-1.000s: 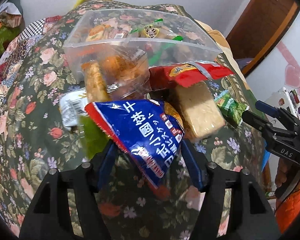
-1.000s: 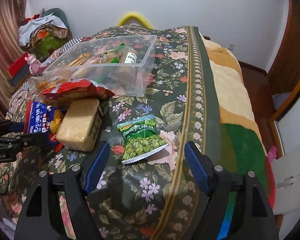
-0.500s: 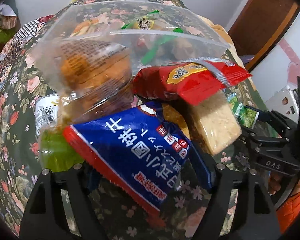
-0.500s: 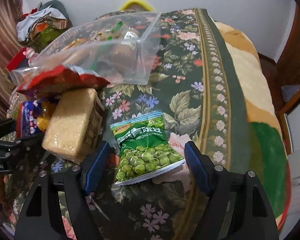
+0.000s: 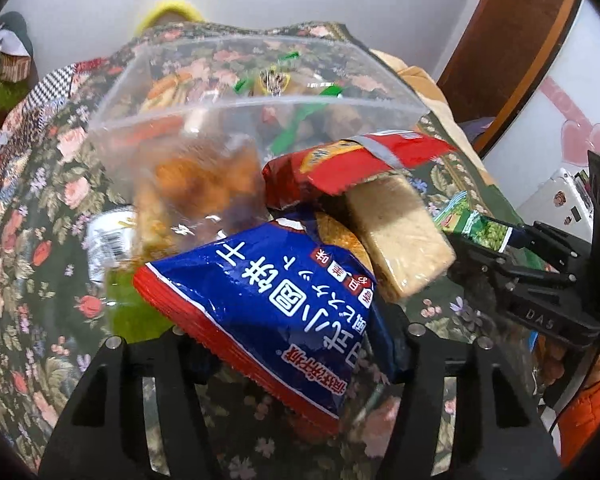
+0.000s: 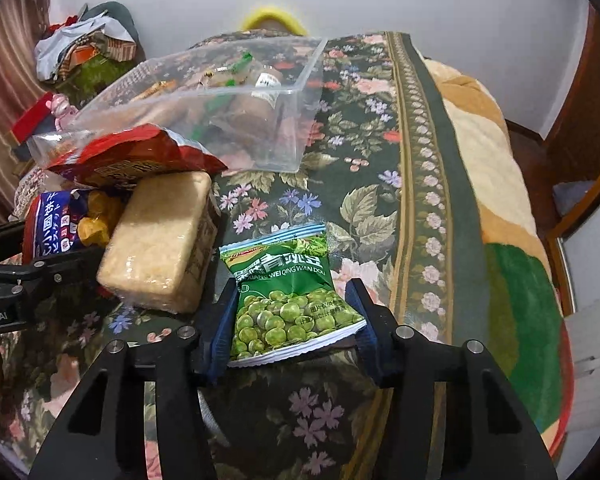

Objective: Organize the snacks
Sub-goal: 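Grasp the blue biscuit bag with left tool while right tool grasps the green pea packet, then carry both bags over the clear box and open both tools to drop them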

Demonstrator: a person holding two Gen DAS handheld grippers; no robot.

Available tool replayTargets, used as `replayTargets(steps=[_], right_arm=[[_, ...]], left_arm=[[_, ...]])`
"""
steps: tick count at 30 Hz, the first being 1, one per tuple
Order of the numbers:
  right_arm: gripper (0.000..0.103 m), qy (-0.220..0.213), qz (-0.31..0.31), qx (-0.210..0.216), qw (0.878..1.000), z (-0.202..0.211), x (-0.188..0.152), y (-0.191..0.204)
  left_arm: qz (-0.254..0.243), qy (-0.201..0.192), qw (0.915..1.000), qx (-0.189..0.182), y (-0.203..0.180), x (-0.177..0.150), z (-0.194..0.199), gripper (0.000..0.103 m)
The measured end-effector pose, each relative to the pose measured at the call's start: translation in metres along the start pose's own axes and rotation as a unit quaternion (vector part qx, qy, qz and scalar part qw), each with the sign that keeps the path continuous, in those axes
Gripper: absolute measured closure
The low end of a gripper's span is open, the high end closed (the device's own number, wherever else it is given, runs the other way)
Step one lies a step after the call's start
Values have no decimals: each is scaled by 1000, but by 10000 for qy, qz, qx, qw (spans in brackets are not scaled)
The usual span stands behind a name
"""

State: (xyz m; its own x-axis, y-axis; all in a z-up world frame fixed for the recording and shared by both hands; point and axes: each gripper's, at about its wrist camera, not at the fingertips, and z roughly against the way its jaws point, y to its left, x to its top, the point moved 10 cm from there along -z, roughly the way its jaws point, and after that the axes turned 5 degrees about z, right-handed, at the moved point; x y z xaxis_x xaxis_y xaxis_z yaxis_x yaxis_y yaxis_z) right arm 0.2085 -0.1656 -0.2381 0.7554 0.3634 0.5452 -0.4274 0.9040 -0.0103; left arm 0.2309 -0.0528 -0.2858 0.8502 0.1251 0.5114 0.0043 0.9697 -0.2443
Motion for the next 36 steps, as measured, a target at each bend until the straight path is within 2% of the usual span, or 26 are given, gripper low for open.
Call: replayTargets(steps=[10, 20, 27, 36], right_arm=[[54, -552, -31, -131, 9984, 47, 29, -1], [54, -1075, -24, -57, 9942, 71, 72, 7], [54, -1328, -1, 8, 9911, 72, 101, 12], [54, -1378, -74, -3, 9904, 51, 133, 8]], left_arm=[[36, -569, 9983, -102, 5, 18, 63, 44], [50, -1180, 9930, -92, 12, 65, 109, 44], [63, -1340, 9910, 35, 20, 99, 104, 44], [46, -1147, 9932, 169, 33, 132, 65, 44]])
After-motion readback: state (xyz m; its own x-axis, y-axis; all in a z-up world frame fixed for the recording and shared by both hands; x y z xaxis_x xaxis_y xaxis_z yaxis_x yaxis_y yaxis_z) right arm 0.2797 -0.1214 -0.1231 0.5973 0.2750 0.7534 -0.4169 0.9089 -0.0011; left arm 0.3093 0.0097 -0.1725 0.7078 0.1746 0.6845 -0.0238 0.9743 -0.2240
